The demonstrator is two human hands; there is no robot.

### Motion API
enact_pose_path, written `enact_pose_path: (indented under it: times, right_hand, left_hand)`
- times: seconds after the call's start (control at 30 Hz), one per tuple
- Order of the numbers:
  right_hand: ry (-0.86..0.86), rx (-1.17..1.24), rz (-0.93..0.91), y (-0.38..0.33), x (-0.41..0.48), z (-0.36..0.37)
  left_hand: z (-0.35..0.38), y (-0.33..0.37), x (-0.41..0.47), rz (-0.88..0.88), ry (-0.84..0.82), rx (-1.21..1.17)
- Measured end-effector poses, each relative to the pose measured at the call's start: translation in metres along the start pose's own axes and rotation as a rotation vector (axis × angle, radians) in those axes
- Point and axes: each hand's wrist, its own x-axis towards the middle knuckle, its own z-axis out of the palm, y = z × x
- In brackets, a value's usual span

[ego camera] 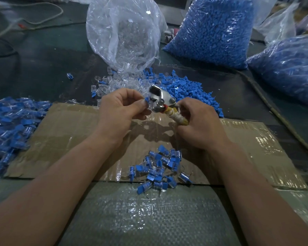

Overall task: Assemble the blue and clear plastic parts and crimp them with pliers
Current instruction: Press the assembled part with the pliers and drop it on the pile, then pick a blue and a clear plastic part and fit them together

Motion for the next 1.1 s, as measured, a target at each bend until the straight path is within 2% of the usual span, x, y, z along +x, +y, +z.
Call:
enact_pose_path:
  times: [0.13,0.23,0.37,0.5,0.7,0.77,0.8,0.87,0.93,1.0,1.1]
  right_hand:
    - [0.159,0.039,0.095,0.008,0.001,-0.002]
    - [0.208,0.019,0.184,0.016,0.002,-0.004]
    - [0.199,-0.027,0.313,0.028,0.004,-0.005]
    - [0.172,-0.022,0.427,0.038,0.006,-0.007]
    - [0.08,-0.086,0.499,0.041,0.007,-0.009]
    - [0.058,-0.089,0.503,0.041,0.007,-0.009]
    - [0.047,-0.094,0.504,0.041,0.008,-0.01]
    - [0.02,-0.108,0.508,0.041,0.008,-0.01]
    - [-0.01,-0.111,0.514,0.042,0.008,-0.01]
    - [-0.032,-0.108,0.516,0.043,0.008,-0.009]
    - [-0.036,-0.13,0.496,0.044,0.007,-0.008]
  left_hand:
    - [0.001,0.003,0.0,-0.088,-0.017,-0.057]
    - [0.001,0.005,-0.002,-0.128,-0.113,-0.035]
    - [-0.002,0.011,-0.009,-0.169,-0.411,-0.062]
    - [-0.003,0.013,-0.014,-0.183,-0.645,0.026]
    - [-0.003,0.012,-0.015,-0.195,-0.749,0.034]
    - [-0.001,0.013,-0.018,-0.195,-0.699,0.018]
    - [0.001,0.014,-0.018,-0.217,-0.615,-0.002]
    - [0.003,0.011,-0.016,-0.232,-0.345,0.024]
    - [0.002,0.005,-0.008,-0.032,-0.041,0.393]
    - [-0.006,0.001,0.0,0.131,0.172,0.675]
    - [-0.018,-0.007,0.011,0.144,0.272,0.841]
